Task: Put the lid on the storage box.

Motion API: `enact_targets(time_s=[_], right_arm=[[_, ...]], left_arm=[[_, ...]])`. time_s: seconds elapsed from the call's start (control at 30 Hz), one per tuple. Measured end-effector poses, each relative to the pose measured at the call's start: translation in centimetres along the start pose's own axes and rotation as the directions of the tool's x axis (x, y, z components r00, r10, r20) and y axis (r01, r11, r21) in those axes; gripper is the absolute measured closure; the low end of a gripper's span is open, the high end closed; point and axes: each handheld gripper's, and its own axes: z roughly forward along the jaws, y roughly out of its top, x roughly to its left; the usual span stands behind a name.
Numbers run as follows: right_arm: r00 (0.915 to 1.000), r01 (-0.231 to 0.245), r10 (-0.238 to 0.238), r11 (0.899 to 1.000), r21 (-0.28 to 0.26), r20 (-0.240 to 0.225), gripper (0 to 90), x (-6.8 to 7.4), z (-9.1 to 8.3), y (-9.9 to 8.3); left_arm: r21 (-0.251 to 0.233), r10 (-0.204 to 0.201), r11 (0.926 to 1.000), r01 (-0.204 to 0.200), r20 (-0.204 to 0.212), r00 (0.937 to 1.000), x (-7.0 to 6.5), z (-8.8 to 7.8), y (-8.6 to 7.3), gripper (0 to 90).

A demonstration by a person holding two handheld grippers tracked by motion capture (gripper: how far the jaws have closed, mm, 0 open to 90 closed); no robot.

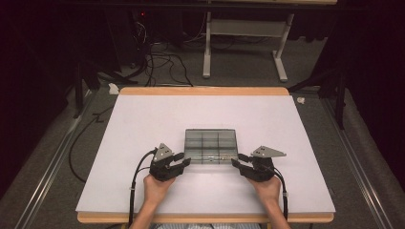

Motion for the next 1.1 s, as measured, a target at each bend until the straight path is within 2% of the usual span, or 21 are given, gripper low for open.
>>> enact_targets(time_s=[0.13,0.4,0.63,0.8,0.93,1.1], right_arm=[[1.0,0.0,0.0,1.0,-0.003,-0.001,57.4,0.0,0.1,0.0],[1.0,0.004,-0.004,1.0,0.011,-0.003,54.2,0.1,0.1,0.1],[0.9996,-0.022,0.022,1.0,0.005,-0.016,46.5,-0.2,-0.2,0.1],[0.9998,-0.013,0.013,1.0,-0.008,-0.018,46.1,-0.2,-0.8,0.4],[0.9996,-0.02,0.019,0.999,-0.032,-0.022,46.8,-0.5,-1.5,0.6],[0.9997,-0.021,0.02,0.999,-0.051,-0.015,50.6,-0.9,-2.3,0.8]], left_arm=[[0.01,0.004,0.9999,-0.004,0.003,1.0,-0.1,0.0,-0.1,57.4],[-0.001,0.001,1.0,-0.001,0.015,0.9999,-0.1,-0.1,-0.1,54.7],[-0.022,0.007,0.9997,-0.007,-0.007,1.0,-0.3,-0.8,0.3,46.7],[-0.041,0.004,0.9992,-0.004,-0.006,1.0,-0.4,-1.3,0.7,44.3],[-0.053,0.017,0.9985,-0.018,-0.019,0.9997,-0.4,-1.8,1.0,44.0],[-0.065,-0.002,0.9979,0.001,-0.019,0.9998,0.2,-2.6,1.5,43.7]])
